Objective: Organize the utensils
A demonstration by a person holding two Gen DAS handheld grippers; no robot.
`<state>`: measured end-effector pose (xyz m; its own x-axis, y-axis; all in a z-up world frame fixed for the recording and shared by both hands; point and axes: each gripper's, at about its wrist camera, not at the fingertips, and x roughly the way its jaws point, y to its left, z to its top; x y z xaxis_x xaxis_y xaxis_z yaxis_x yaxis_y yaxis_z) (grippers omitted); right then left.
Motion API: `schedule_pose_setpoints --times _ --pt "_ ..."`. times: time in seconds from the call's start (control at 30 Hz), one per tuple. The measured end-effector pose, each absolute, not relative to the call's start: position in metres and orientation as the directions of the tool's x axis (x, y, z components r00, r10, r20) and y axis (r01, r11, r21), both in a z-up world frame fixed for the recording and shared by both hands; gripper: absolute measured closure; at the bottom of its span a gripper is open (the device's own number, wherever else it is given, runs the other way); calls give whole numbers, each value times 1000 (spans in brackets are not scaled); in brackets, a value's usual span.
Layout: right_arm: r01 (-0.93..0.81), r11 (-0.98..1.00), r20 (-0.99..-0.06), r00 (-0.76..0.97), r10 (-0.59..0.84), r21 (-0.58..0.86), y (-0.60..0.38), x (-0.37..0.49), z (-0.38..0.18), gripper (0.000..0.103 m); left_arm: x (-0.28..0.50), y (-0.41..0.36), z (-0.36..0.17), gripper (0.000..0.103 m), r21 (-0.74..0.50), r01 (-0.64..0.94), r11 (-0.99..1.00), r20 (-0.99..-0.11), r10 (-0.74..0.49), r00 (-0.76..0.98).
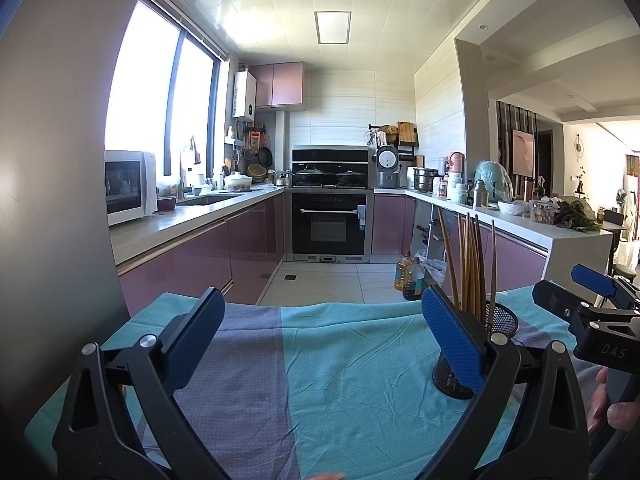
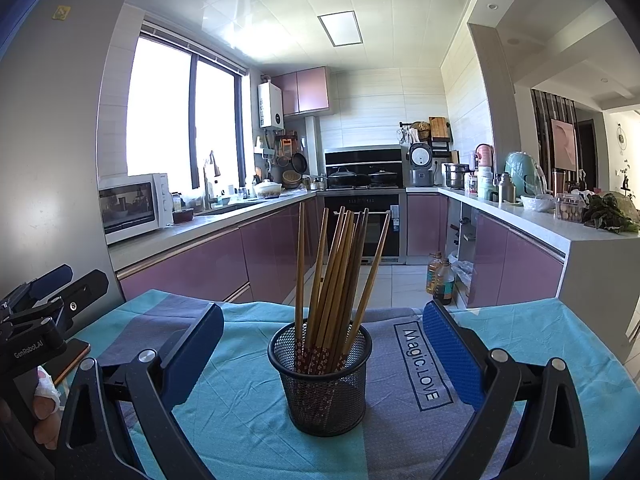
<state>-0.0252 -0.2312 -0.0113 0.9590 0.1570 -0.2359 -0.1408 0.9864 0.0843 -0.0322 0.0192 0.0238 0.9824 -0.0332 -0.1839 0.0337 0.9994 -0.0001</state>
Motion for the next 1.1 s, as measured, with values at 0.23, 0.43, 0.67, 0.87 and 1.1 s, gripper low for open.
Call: schedule_pose_setpoints --times 0.23,0.43,0.67,0.87,1.1 --pt "-141 986 -235 959 157 85 -232 -25 -11 6 -32 19 24 6 -1 35 999 -184 -34 982" --pt "-140 986 -237 959 157 85 -232 -25 -11 6 -32 19 23 6 0 34 999 -185 -33 982" --pt "-140 986 -237 959 157 86 -231 -25 -11 6 -33 18 22 6 0 35 999 -186 -35 982" --pt "-141 986 -237 959 157 86 -232 -25 -11 6 -33 18 22 6 -1 35 999 -186 -35 982" --pt "-140 986 -236 959 157 86 -232 -25 -11 6 -33 16 21 6 1 36 999 -188 -36 982"
